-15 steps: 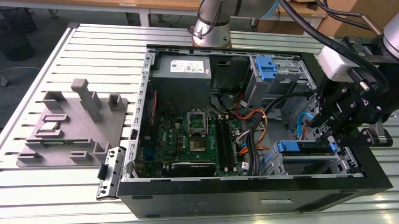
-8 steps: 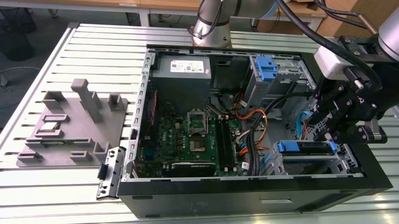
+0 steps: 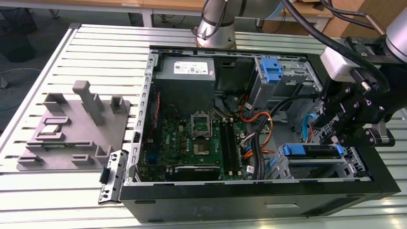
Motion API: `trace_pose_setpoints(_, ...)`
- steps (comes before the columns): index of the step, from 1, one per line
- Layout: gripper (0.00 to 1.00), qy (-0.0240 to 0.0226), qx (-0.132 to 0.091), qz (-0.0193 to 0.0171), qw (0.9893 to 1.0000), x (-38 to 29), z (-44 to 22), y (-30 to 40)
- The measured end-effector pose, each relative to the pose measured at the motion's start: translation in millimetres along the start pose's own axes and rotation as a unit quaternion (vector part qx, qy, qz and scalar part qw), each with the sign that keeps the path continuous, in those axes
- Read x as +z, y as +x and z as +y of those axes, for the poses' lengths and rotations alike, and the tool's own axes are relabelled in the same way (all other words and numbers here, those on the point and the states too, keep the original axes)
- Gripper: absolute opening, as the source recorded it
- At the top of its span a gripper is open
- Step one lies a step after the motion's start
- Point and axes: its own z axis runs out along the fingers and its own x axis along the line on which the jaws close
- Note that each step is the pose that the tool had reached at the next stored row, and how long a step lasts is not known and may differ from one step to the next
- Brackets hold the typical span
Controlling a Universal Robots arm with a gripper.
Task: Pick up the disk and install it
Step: 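Insert the first disk wire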
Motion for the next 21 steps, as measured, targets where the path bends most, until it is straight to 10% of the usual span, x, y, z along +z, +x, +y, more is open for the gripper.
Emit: trace_pose_setpoints(21, 0.42, 0.0000, 0.000, -0.0001, 1.0000, -8.8, 0.2, -3.5)
